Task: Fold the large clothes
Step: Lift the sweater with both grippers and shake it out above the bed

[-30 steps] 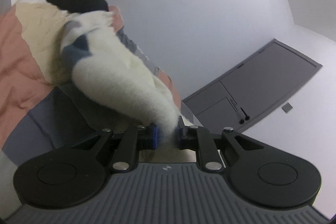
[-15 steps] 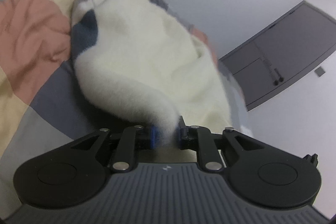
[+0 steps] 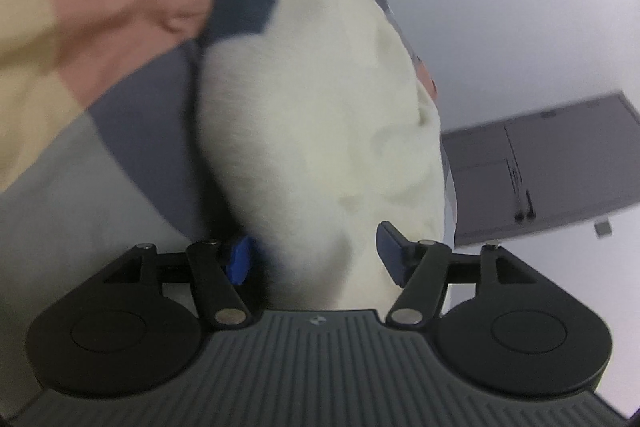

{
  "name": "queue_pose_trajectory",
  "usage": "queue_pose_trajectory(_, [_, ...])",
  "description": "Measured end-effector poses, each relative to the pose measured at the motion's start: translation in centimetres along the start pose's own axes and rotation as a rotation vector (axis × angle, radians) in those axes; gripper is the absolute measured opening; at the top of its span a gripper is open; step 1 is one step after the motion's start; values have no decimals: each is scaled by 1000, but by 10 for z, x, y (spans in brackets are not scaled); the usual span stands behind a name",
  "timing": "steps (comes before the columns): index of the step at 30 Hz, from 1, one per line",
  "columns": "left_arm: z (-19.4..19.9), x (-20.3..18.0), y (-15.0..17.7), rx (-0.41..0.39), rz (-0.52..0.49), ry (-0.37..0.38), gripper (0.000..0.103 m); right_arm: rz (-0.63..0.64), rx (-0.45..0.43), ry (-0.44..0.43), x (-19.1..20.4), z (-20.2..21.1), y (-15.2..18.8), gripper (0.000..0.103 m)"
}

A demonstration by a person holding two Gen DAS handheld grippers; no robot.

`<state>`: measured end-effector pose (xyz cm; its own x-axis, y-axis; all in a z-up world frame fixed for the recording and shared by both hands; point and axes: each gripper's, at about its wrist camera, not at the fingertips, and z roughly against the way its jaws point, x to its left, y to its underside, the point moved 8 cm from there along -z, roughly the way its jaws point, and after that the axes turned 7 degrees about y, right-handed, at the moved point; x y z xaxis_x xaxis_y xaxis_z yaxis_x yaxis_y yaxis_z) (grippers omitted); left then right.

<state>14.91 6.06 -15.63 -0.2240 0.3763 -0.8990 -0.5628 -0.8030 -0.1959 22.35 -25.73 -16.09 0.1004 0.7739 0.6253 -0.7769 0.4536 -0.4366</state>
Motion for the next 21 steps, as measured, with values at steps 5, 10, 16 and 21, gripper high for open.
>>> queue_pose_trajectory(5, [7,16,-5,-48,70,-35,69,-12,52,12,-2,4,22,70])
queue_pose_trajectory(10, [-10,14,-4,-44,93,-23,68,-33,93,4,-2,1,40,68])
queue_pose_trajectory(16, [-34,-3,9,78,1,-21,44,72,60,-70,20,10,33,28])
queue_pose_trajectory(21, [-11,-11,4,-9,3,29,23,155,-33,-80,29,24,20,18])
